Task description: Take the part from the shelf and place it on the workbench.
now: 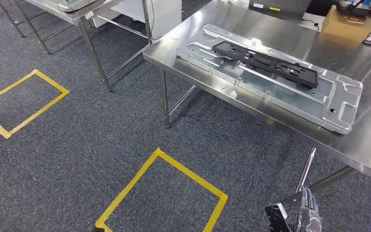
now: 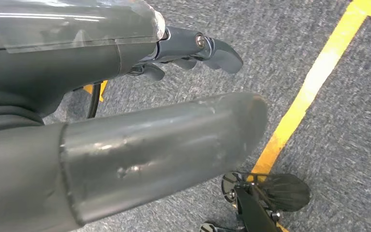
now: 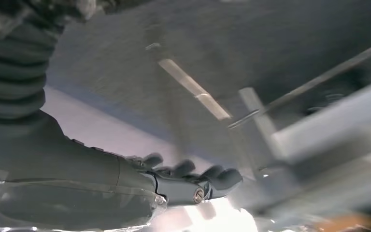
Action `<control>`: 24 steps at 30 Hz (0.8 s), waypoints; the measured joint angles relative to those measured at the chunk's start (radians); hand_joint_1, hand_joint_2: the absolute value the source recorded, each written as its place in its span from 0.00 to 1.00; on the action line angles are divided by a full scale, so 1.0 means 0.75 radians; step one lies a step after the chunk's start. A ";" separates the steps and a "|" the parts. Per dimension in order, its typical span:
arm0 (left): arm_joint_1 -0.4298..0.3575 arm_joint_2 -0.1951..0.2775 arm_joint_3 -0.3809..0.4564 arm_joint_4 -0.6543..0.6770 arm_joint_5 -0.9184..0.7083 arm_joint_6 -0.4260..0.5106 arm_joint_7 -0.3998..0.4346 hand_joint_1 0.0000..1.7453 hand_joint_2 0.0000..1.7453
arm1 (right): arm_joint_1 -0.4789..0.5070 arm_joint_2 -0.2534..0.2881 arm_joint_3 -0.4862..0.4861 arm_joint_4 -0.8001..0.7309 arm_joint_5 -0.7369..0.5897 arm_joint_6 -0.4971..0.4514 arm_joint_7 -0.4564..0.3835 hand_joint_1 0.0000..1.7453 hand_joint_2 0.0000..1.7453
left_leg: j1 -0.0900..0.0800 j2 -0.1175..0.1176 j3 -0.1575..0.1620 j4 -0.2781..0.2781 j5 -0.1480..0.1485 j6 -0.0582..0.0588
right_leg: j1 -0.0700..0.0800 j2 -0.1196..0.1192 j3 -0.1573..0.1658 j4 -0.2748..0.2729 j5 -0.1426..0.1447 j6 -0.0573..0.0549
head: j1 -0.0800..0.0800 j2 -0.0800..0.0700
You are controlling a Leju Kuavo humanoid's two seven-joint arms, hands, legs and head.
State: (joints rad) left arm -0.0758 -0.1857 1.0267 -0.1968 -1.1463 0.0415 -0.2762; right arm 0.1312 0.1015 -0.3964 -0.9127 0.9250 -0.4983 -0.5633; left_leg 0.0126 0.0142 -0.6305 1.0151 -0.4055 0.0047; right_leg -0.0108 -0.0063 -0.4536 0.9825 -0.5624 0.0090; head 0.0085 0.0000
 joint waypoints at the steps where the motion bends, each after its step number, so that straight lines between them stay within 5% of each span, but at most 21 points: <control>1: 0.000 0.002 0.008 0.000 0.002 0.006 0.001 0.00 0.00 | -0.017 0.015 -0.096 0.098 -0.003 0.000 -0.015 0.00 0.00 | 0.002 -0.002 -0.005 0.005 -0.007 -0.008 | 0.000 -0.002 -0.006 -0.003 0.011 -0.012 | 0.000 0.000; 3: 0.002 0.005 0.024 0.000 0.012 0.005 -0.001 0.00 0.00 | -0.049 0.035 -0.262 0.271 -0.014 0.036 0.033 0.00 0.00 | 0.007 -0.006 -0.029 0.069 -0.085 -0.020 | -0.003 -0.006 -0.025 -0.009 0.038 -0.038 | 0.000 0.000; 5: 0.004 0.006 0.037 0.000 0.012 -0.001 -0.010 0.00 0.00 | -0.084 0.048 -0.398 0.430 -0.024 0.123 0.179 0.00 0.00 | 0.008 -0.008 -0.074 0.225 -0.211 -0.029 | 0.002 -0.010 -0.053 -0.007 0.061 -0.051 | 0.000 0.000; 7: 0.006 0.006 0.041 0.000 0.001 -0.006 -0.025 0.00 0.00 | -0.111 0.065 -0.511 0.568 -0.032 0.214 0.386 0.00 0.00 | 0.009 -0.009 -0.095 0.355 -0.256 -0.035 | 0.007 -0.017 -0.083 0.000 0.079 -0.054 | -0.001 0.000; 9: 0.009 0.006 0.041 0.000 -0.011 -0.008 -0.038 0.00 0.00 | -0.130 0.085 -0.596 0.668 -0.031 0.264 0.595 0.00 0.00 | 0.009 -0.007 -0.029 0.304 -0.207 -0.032 | 0.010 -0.027 -0.110 0.013 0.089 -0.051 | -0.001 0.000; 11: 0.010 0.006 0.042 0.000 -0.021 -0.009 -0.049 0.00 0.00 | -0.150 0.111 -0.664 0.745 -0.032 0.295 0.766 0.00 0.00 | 0.002 0.022 0.109 0.111 -0.164 -0.018 | 0.014 -0.038 -0.127 0.029 0.093 -0.045 | -0.001 0.000; 13: 0.005 0.006 0.043 -0.001 -0.025 -0.002 -0.054 0.00 0.00 | -0.168 0.135 -0.714 0.801 -0.033 0.319 0.879 0.00 0.00 | -0.010 0.049 0.189 -0.015 -0.158 0.000 | 0.017 -0.054 -0.132 0.041 0.096 -0.034 | 0.000 0.000; 17: 0.001 0.008 0.057 -0.001 -0.015 0.025 -0.044 0.00 0.00 | -0.201 0.162 -0.768 0.864 -0.023 0.345 0.974 0.00 0.00 | -0.006 0.025 0.178 -0.051 -0.137 0.035 | 0.016 -0.058 -0.144 0.062 0.082 -0.004 | 0.000 0.000; 21: 0.000 0.012 0.064 -0.001 -0.023 0.040 -0.043 0.00 0.00 | -0.212 0.170 -0.806 0.897 -0.023 0.362 0.990 0.00 0.00 | -0.004 -0.010 0.150 -0.055 -0.106 0.058 | 0.004 -0.002 -0.259 0.346 -0.096 0.013 | 0.000 0.000; 22: 0.001 0.013 0.065 -0.001 -0.028 0.042 -0.043 0.00 0.00 | -0.213 0.172 -0.813 0.902 -0.024 0.367 0.980 0.00 0.00 | -0.005 -0.022 0.143 -0.052 -0.102 0.057 | 0.002 -0.001 -0.274 0.393 -0.108 0.015 | 0.000 0.000; 24: 0.005 0.014 0.065 -0.001 -0.037 0.046 -0.043 0.00 0.00 | -0.215 0.174 -0.823 0.908 -0.025 0.376 0.954 0.00 0.00 | -0.005 -0.047 0.135 -0.042 -0.100 0.054 | -0.001 0.005 -0.234 0.339 -0.054 0.014 | 0.000 0.000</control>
State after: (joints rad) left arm -0.0724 -0.1752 1.0754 -0.1972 -1.1741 0.0757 -0.3082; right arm -0.0298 0.2322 -1.0138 -0.2318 0.9064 -0.2162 0.1523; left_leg 0.0089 -0.0213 -0.5296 0.9836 -0.4807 0.0450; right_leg -0.0115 -0.0026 -0.6294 1.2366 -0.6026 0.0194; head 0.0087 0.0000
